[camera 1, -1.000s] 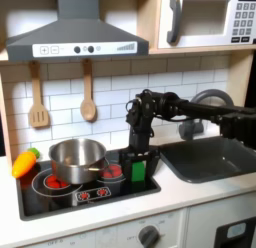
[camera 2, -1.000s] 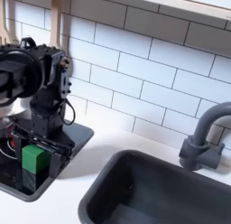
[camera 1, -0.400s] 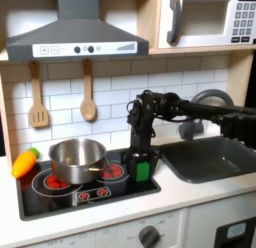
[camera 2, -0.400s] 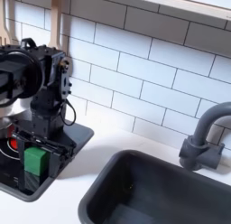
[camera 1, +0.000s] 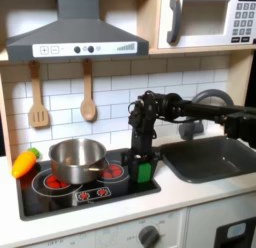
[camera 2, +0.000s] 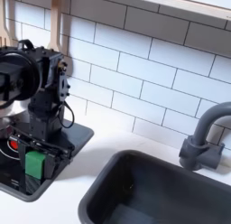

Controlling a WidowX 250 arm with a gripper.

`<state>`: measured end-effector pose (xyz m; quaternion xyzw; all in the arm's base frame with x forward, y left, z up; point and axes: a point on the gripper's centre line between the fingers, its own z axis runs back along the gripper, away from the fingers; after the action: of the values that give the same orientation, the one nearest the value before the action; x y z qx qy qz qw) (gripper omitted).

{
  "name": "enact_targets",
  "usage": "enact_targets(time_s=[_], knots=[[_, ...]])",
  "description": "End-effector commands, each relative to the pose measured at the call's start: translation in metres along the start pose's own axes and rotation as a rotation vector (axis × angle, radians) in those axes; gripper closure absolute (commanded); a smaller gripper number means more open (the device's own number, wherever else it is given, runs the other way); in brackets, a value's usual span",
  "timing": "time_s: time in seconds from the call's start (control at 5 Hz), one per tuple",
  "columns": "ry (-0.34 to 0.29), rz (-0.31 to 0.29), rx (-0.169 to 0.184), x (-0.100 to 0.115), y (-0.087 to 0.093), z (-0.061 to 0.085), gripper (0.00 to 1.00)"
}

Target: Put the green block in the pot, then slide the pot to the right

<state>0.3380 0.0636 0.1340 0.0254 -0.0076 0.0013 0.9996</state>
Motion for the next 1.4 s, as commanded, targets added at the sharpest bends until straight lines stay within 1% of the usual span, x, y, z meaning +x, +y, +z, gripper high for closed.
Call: enact_targets(time_s=[0.0,0.2,0.4,0.6,0.8,1.0,1.2], knots=[[-0.025,-0.009,0.006,-0.009,-0.003,0.012,1.00],[-0.033,-0.005,0.003,-0.014,-0.003,0.019,1.00],[-0.077,0.010,0.007,-0.017,-0.002,0.037,1.00],[-0.099,0.013,0.027,-0.021,0.005,0.048,1.00],[-0.144,0.039,0.042,-0.017,0.015,0.061,1.00],[-0.157,0.051,0.055,-0.012,0.026,0.063,1.00],[-0.194,0.069,0.075,-0.007,0.041,0.073,1.00]])
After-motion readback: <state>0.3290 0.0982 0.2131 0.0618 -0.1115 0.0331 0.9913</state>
